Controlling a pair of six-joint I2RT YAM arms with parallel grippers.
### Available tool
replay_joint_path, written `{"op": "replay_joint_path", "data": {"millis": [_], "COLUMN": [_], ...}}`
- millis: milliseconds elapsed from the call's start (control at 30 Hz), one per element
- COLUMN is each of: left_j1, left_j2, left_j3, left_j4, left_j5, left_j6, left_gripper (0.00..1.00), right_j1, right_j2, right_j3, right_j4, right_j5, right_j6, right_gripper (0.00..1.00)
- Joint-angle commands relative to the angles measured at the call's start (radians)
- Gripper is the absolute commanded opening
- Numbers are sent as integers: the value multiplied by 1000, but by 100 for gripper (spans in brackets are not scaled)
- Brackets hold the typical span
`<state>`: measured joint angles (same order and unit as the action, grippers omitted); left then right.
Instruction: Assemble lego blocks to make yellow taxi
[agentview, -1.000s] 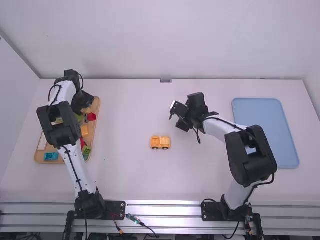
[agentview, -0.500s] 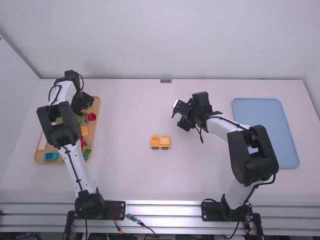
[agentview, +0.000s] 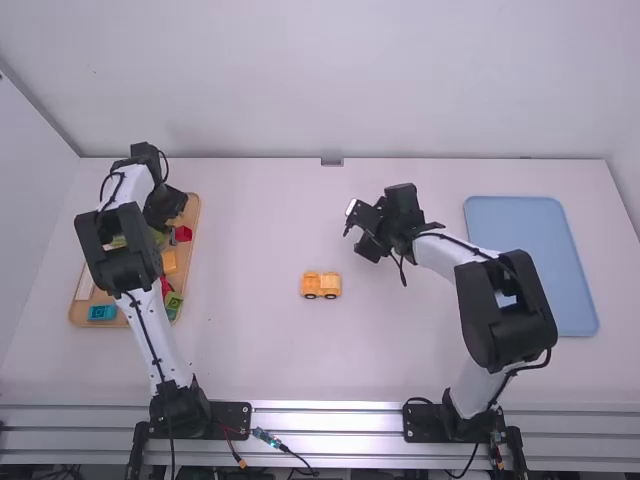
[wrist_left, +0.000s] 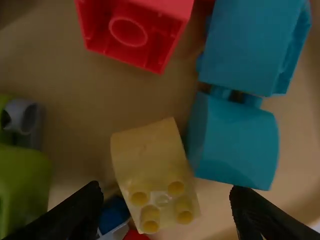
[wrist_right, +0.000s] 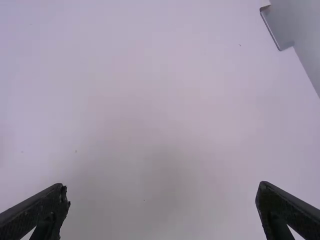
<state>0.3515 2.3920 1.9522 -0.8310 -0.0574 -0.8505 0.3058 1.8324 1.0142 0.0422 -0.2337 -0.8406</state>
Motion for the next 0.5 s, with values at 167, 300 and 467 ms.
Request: {"op": "replay_joint_path", "data": {"millis": [167,300,467], "left_j1": [2,2,2], "left_j2": [22,22,22], "left_j3": [-16,-16,-16], "left_j4": [2,2,3], "left_j5": [-12,-15,-14], "left_j6": [-26,-34,-36], "left_gripper": [65,64,56], "right_j1": [3,2,2], "right_j2": [-20,-31,-44], "right_j3": [-5,-5,-5], "right_j4": [0,-7,-12], "right_j5": [-63,-65,-66], "right_j6": [3,5,6], "right_gripper": [99,99,99]}}
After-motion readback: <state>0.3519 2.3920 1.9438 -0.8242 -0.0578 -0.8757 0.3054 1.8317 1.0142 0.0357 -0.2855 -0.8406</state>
